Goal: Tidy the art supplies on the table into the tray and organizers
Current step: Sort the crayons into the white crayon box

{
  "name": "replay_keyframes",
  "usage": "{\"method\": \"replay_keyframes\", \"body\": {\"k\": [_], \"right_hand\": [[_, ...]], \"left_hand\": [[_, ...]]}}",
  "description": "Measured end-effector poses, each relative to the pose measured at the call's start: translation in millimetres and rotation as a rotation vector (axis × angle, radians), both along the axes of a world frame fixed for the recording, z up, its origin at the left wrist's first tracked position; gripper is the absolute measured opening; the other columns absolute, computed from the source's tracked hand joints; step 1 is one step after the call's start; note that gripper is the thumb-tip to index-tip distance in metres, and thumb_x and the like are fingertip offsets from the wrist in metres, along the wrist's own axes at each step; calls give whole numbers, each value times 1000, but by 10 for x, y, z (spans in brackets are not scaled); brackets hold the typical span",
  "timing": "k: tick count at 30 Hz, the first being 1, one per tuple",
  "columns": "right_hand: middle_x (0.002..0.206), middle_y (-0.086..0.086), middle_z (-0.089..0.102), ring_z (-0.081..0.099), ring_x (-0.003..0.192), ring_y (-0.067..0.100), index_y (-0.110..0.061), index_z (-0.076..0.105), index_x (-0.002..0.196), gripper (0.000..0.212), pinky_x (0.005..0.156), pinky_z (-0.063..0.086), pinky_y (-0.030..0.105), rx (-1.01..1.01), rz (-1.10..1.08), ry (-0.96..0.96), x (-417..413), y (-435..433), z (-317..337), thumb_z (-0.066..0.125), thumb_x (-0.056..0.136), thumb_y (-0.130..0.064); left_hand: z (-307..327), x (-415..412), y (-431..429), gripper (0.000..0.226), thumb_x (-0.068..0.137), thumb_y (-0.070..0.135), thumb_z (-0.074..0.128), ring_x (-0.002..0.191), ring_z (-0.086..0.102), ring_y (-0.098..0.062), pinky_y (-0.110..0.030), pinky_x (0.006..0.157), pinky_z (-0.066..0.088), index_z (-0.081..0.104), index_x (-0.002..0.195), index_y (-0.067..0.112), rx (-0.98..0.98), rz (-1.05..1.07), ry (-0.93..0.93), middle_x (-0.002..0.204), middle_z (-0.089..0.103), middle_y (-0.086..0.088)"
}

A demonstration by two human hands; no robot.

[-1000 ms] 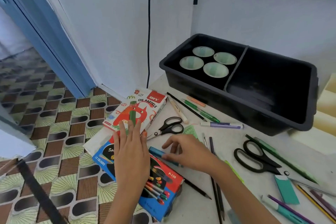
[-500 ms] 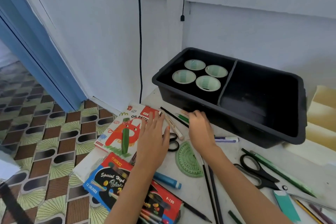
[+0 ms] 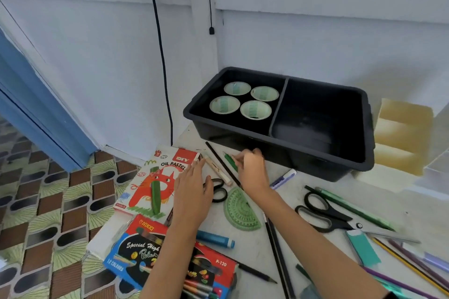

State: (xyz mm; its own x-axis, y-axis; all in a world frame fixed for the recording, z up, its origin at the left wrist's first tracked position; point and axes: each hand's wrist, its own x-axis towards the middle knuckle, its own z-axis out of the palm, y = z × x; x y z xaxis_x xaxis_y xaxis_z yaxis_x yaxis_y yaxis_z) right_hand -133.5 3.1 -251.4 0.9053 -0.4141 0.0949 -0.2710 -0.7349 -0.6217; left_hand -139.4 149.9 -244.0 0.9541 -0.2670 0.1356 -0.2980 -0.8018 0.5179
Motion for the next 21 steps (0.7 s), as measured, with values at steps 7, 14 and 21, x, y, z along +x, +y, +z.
{"method": "replay_keyframes", "body": {"k": [7, 14, 21], "right_hand": [[68, 5, 61, 54, 55, 9, -4, 64, 97, 14, 52, 45, 12, 598, -111, -152, -720, -259, 291, 65, 87, -12], [68, 9, 65, 59, 56, 15, -10, 60, 109, 25, 54, 54, 20, 921, -134, -155, -1819, -818, 754, 67, 85, -8], [68, 8, 68, 67, 59, 20, -12, 62, 109, 28, 65, 60, 36, 732, -275, -177, -2799, -1323, 696, 68, 82, -3]], "left_hand": [[125, -63, -13, 40, 93, 14, 48, 113, 52, -29, -43, 96, 39, 47, 133, 9, 67, -39, -116, 126, 57, -13], [506, -700, -493, 35, 93, 15, 50, 97, 58, -27, -40, 86, 45, 54, 127, 9, -52, -195, -158, 114, 62, -12], [436, -1884, -1129, 30, 93, 22, 55, 111, 53, -3, -13, 90, 34, 57, 122, 20, -275, -541, 148, 117, 61, 9]]}}
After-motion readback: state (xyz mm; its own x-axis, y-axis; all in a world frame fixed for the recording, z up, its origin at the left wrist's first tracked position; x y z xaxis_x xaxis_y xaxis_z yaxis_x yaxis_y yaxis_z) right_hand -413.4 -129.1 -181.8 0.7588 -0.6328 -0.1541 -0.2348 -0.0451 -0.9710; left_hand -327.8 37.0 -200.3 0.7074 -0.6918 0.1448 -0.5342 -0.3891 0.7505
